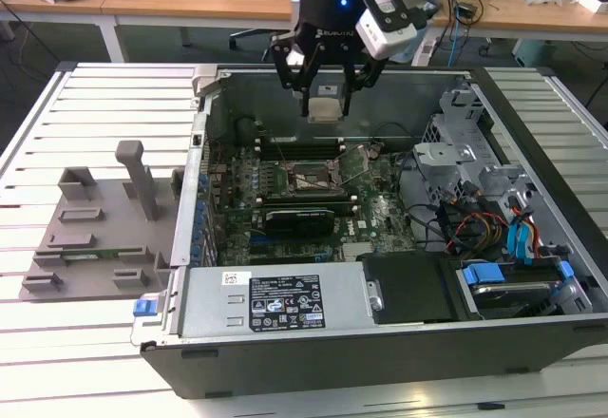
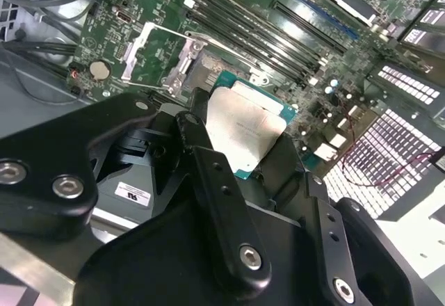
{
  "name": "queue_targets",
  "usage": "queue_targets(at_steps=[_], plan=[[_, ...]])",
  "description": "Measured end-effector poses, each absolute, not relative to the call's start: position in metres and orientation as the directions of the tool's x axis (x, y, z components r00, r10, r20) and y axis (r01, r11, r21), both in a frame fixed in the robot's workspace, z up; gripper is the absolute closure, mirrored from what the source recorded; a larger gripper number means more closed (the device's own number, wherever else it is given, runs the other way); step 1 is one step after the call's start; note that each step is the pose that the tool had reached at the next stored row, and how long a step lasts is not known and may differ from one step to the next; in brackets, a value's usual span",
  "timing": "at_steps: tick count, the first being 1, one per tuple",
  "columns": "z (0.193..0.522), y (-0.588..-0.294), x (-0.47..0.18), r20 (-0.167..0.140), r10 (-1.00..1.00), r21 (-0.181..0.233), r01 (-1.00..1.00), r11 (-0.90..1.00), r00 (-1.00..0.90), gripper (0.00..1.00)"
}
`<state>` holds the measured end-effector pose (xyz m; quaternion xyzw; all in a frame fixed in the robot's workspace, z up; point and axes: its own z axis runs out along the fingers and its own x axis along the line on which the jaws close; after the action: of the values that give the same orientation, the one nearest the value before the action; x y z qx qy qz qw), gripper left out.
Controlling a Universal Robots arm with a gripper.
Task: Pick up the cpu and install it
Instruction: 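Pick up the cpu and move it towards the insertion slot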
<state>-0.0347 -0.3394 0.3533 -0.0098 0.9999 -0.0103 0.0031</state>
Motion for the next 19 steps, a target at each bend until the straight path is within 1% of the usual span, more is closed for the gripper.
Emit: queue_targets(at_steps=[19], plan=[[0.345,-0.334,-0.012,-0.005,-0.020,-0.021,-0.019,1.000,-1.000,0.45]])
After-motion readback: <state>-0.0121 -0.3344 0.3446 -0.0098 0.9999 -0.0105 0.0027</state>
